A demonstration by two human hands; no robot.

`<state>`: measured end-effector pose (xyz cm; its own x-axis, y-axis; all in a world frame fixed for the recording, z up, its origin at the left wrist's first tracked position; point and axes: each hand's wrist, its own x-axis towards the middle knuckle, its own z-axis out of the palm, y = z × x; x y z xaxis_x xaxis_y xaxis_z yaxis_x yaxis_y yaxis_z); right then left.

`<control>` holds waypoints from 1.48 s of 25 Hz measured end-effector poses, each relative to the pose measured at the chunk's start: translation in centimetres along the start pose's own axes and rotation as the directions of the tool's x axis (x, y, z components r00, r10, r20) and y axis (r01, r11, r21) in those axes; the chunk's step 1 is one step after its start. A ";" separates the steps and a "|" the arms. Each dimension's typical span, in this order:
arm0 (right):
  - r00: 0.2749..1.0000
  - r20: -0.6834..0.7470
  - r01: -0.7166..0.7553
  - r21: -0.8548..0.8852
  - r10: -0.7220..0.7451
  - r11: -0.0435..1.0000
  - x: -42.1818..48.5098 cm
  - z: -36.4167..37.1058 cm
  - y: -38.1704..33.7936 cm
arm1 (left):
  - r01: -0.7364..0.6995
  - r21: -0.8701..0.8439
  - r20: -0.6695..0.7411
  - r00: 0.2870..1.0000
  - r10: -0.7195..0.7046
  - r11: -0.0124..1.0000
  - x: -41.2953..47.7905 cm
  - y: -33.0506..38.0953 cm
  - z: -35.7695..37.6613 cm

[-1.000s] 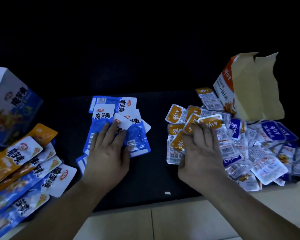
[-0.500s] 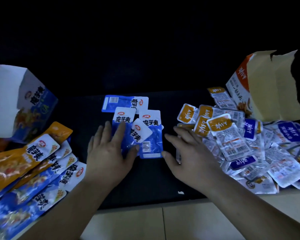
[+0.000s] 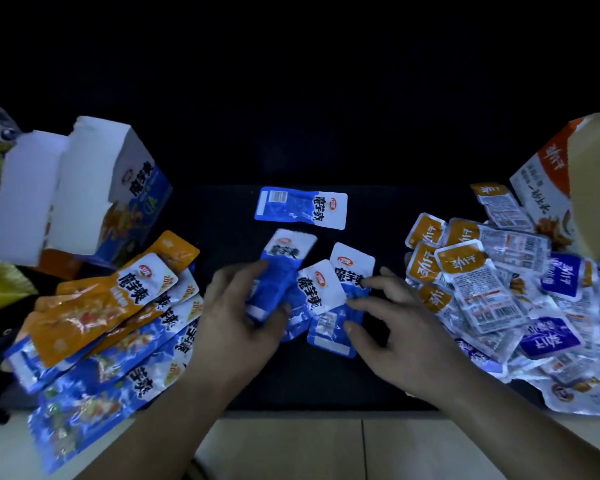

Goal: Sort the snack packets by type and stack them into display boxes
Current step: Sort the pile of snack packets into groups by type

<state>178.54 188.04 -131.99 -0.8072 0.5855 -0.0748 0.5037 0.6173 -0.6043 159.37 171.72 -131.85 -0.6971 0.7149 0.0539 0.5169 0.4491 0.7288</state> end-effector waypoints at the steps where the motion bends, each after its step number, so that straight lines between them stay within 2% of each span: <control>1: 1.000 -0.021 -0.005 -0.049 0.004 0.999 -0.1 0.2 -0.7 | -0.060 0.075 0.067 0.996 0.055 0.995 -0.7 -0.2 0.3; 3: 0.998 -0.011 -0.064 -0.078 0.064 0.995 -0.4 0.4 -1.9 | -0.103 0.125 0.130 0.988 0.087 0.987 -1.5 -0.3 1.0; 4: 0.993 0.004 -0.114 -0.034 0.114 0.993 -0.4 0.4 -2.5 | -0.094 0.118 0.110 0.991 0.081 0.989 -1.4 -0.3 1.1; 6: 0.976 0.006 -0.217 0.144 0.219 0.965 -0.1 0.3 -3.2 | -0.093 0.182 0.064 0.995 0.082 0.979 -0.5 0.1 0.8; 8: 0.953 0.046 -0.296 0.342 0.299 0.892 0.3 0.0 -3.9 | -0.027 0.284 0.151 0.988 -0.017 0.959 0.5 1.1 0.4; 10: 0.939 0.069 -0.329 0.463 0.336 0.823 0.7 -0.1 -4.4 | 0.072 0.325 0.237 0.959 -0.155 0.943 1.3 2.3 0.6; 13: 0.919 0.097 -0.366 0.571 0.382 0.735 1.0 0.1 -5.0 | 0.039 0.330 0.313 0.938 -0.148 0.943 1.4 3.4 1.5; 15: 0.903 0.134 -0.390 0.655 0.408 0.647 1.1 0.2 -5.3 | 0.039 0.245 0.327 0.937 -0.120 0.969 1.0 4.2 1.8; 17: 0.893 0.169 -0.400 0.721 0.417 0.566 1.1 0.2 -5.5 | 0.148 0.012 0.307 0.940 -0.145 0.989 0.6 4.9 1.6; 18: 0.897 0.188 -0.397 0.743 0.401 0.538 1.1 0.1 -5.6 | 0.220 -0.127 0.297 0.939 -0.175 0.967 0.5 5.2 1.1; 20: 0.900 0.169 -0.381 0.753 0.401 0.537 1.2 -0.2 -6.2 | 0.307 -0.297 0.269 0.936 -0.229 0.904 0.7 5.1 -0.4; 22: 0.870 0.084 -0.400 0.699 0.486 0.593 1.5 -0.2 -6.8 | 0.364 -0.434 0.205 0.931 -0.303 0.824 0.7 4.8 -2.2; 24: 0.837 0.130 -0.466 0.679 0.531 0.567 1.9 0.4 -8.3 | 0.414 -0.604 0.176 0.903 -0.393 0.681 0.4 4.6 -3.6; 25: 0.819 0.212 -0.504 0.708 0.533 0.494 2.1 0.8 -9.1 | 0.434 -0.663 0.188 0.885 -0.426 0.610 0.1 4.5 -4.1; 27: 0.798 0.398 -0.549 0.790 0.452 0.274 2.8 1.3 -10.5 | 0.462 -0.720 0.221 0.860 -0.460 0.518 -0.3 3.7 -4.3; 28: 0.813 0.446 -0.540 0.817 0.374 0.201 3.1 1.3 -11.2 | 0.469 -0.732 0.243 0.857 -0.454 0.495 -0.6 3.2 -4.4; 29: 0.831 0.458 -0.526 0.831 0.316 0.179 3.4 1.1 -11.7 | 0.472 -0.733 0.262 0.861 -0.437 0.490 -0.8 2.8 -4.5; 31: 0.857 0.422 -0.492 0.842 0.296 0.223 3.6 0.7 -12.0 | 0.492 -0.683 0.319 0.866 -0.385 0.540 -1.1 2.3 -4.8; 33: 0.864 0.360 -0.477 0.810 0.353 0.341 3.5 1.2 -11.9 | 0.512 -0.563 0.373 0.858 -0.354 0.648 -1.3 1.8 -5.2; 35: 0.867 0.327 -0.482 0.744 0.377 0.463 3.4 2.3 -12.1 | 0.462 -0.409 0.338 0.878 -0.340 0.787 -0.9 1.0 -5.8; 37: 0.869 0.368 -0.494 0.665 0.331 0.560 3.4 3.8 -12.1 | 0.335 -0.123 0.239 0.924 -0.300 0.934 -0.3 0.0 -6.7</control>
<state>168.52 180.57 -127.99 -0.6482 0.5199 -0.5564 0.4761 -0.2936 -0.8290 156.27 167.88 -127.27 -0.6801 0.6536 -0.3320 0.1878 0.5930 0.7830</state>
